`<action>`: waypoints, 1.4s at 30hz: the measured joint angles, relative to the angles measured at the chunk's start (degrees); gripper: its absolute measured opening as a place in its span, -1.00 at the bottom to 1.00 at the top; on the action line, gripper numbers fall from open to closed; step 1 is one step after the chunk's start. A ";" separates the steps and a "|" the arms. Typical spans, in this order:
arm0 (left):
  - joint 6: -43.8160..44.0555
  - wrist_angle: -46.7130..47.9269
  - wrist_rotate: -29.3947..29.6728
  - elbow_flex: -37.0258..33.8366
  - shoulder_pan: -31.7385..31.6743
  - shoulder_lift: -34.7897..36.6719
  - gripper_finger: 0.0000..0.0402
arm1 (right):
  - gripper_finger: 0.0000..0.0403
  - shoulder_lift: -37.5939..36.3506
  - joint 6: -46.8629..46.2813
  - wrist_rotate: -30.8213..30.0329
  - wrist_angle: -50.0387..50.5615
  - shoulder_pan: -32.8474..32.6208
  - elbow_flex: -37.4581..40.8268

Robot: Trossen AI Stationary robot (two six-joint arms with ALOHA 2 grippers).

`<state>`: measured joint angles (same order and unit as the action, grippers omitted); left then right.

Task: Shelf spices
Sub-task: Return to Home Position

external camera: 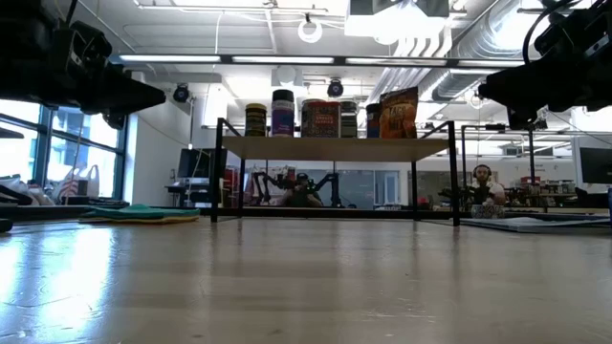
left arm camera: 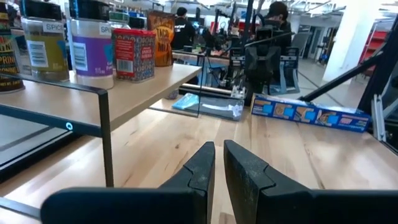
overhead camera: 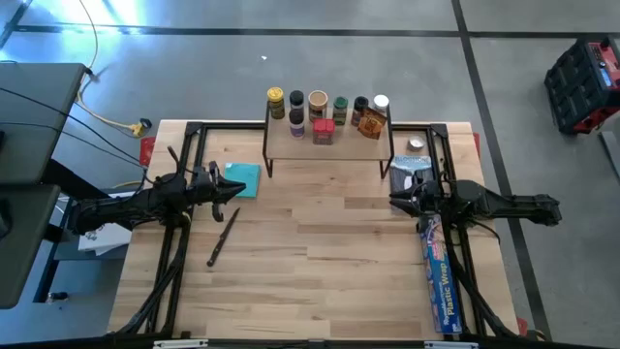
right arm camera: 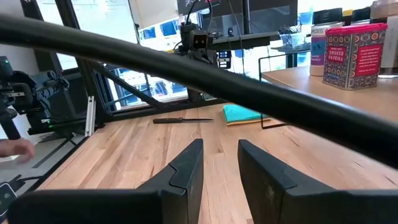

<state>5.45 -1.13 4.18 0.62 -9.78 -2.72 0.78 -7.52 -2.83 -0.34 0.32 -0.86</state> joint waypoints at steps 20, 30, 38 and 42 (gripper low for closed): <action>6.18 0.45 -1.82 0.00 1.84 1.17 -0.85 | -0.53 0.00 0.03 0.04 0.04 0.00 -0.02; 1.33 0.41 -6.75 0.04 8.05 2.54 -0.85 | -0.53 0.00 0.03 0.04 0.04 0.00 -0.02; 1.36 0.39 -6.57 0.04 8.70 2.51 -0.85 | -0.53 0.00 0.03 0.04 0.04 0.00 -0.02; 1.37 0.40 -6.50 0.04 8.70 2.36 -0.85 | -0.53 0.00 0.03 0.04 0.04 0.00 -0.02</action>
<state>6.81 -0.72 -2.32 0.67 -1.08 -0.36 0.78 -7.49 -2.79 -0.30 0.32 -0.89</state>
